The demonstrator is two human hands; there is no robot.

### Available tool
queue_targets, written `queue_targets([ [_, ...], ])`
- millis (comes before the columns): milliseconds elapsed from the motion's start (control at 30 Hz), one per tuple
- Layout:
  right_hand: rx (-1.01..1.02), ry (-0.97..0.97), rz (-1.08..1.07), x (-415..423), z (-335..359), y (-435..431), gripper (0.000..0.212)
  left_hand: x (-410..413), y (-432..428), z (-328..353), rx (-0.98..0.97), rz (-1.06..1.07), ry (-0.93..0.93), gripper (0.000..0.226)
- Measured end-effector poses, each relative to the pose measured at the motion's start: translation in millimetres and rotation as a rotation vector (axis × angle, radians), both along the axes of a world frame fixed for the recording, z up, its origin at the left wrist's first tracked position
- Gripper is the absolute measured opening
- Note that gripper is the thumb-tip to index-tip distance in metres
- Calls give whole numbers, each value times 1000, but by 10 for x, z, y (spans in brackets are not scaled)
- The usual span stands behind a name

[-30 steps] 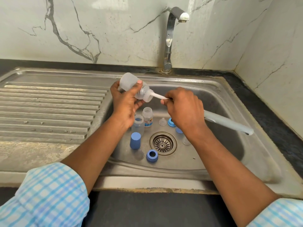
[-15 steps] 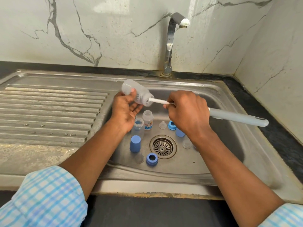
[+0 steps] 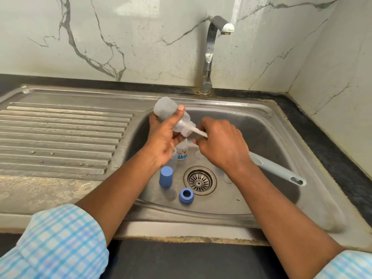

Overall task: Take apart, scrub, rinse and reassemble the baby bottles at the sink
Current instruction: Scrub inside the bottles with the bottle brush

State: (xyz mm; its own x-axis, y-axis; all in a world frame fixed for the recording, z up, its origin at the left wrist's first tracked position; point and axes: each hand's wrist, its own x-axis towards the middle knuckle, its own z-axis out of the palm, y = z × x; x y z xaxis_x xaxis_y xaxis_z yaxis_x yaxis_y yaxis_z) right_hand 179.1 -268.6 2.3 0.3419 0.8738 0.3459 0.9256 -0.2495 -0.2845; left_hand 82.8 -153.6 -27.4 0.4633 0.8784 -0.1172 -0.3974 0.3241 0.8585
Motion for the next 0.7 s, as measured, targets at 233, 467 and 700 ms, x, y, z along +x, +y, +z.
queue_targets([
  [233, -78, 92, -1, 59, 32, 24, 18, -56, 182, -19, -58, 161, -81, 50],
  [467, -169, 34, 18, 113, 38, -82, 27, -210, 367, 18, -162, 224, -273, 42],
  [700, 11, 11, -105, 231, 89, -119, 20, -160, 230, 9, -166, 112, -142, 37],
])
